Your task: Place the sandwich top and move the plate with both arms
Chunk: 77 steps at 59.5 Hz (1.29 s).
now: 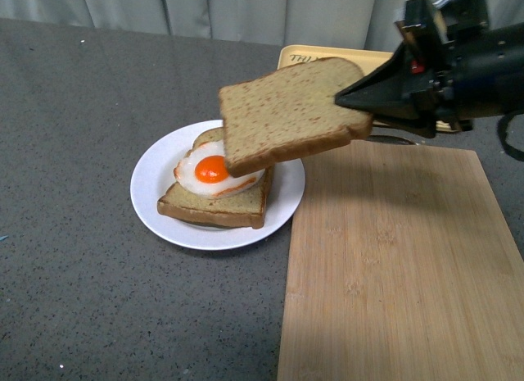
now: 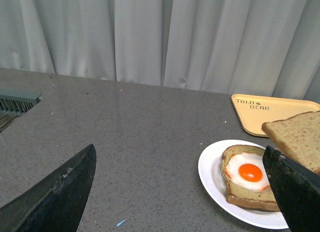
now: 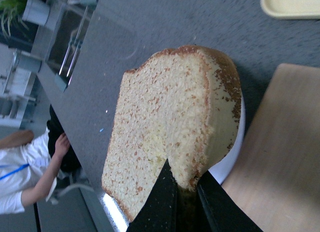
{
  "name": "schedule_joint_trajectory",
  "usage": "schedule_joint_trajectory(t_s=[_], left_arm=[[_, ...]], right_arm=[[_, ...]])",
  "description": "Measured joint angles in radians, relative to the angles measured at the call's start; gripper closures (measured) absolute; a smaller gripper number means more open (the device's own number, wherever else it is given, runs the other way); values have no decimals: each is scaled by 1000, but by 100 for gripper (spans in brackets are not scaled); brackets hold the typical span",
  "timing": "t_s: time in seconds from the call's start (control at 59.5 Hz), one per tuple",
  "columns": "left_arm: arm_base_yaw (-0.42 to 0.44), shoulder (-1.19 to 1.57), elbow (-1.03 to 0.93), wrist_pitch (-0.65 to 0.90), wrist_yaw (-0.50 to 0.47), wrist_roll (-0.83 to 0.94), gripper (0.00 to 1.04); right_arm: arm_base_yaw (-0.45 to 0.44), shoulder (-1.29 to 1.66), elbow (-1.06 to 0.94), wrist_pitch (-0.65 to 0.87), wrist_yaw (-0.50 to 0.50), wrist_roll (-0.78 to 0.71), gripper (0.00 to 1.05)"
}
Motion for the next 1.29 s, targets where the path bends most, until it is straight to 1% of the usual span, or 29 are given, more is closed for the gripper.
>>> schedule_joint_trajectory(t_s=[0.101,0.218,0.387,0.555,0.756,0.773,0.807,0.891,0.992,1.059,1.076,1.092,1.109,1.126,1.143,1.16,1.193,1.21,1.244,1.294], left_arm=[[0,0,0,0,0,0,7],[0,0,0,0,0,0,7],[0,0,0,0,0,0,7],[0,0,0,0,0,0,7],[0,0,0,0,0,0,7],[0,0,0,0,0,0,7],[0,0,0,0,0,0,7],[0,0,0,0,0,0,7],[0,0,0,0,0,0,7],[0,0,0,0,0,0,7],[0,0,0,0,0,0,7],[0,0,0,0,0,0,7],[0,0,0,0,0,0,7],[0,0,0,0,0,0,7],[0,0,0,0,3,0,7],[0,0,0,0,3,0,7],[0,0,0,0,0,0,7],[0,0,0,0,-2,0,7],[0,0,0,0,-2,0,7],[0,0,0,0,-2,0,7]], right_arm=[[35,73,76,-64,-46,-57,102],[52,145,161,-148,-80,-138,102],[66,240,288,-219,-95,-194,102],[82,321,376,-231,-103,-194,102],[90,354,392,-235,-89,-180,101],[90,354,391,-231,-88,-178,99],[89,352,382,-208,-85,-171,91],[84,339,352,-166,-63,-158,78],[60,249,248,-57,53,-176,51],[47,202,241,-41,55,-181,36],[48,196,235,-16,97,-186,32],[55,196,208,72,184,-208,35],[62,194,172,182,298,-231,37],[70,193,112,353,488,-268,42],[74,193,65,460,598,-284,46],[74,192,41,510,642,-293,48],[73,180,-57,686,798,-325,55],[69,163,-125,793,893,-340,60],[57,126,-203,902,971,-355,67],[41,73,-267,976,993,-364,74]])
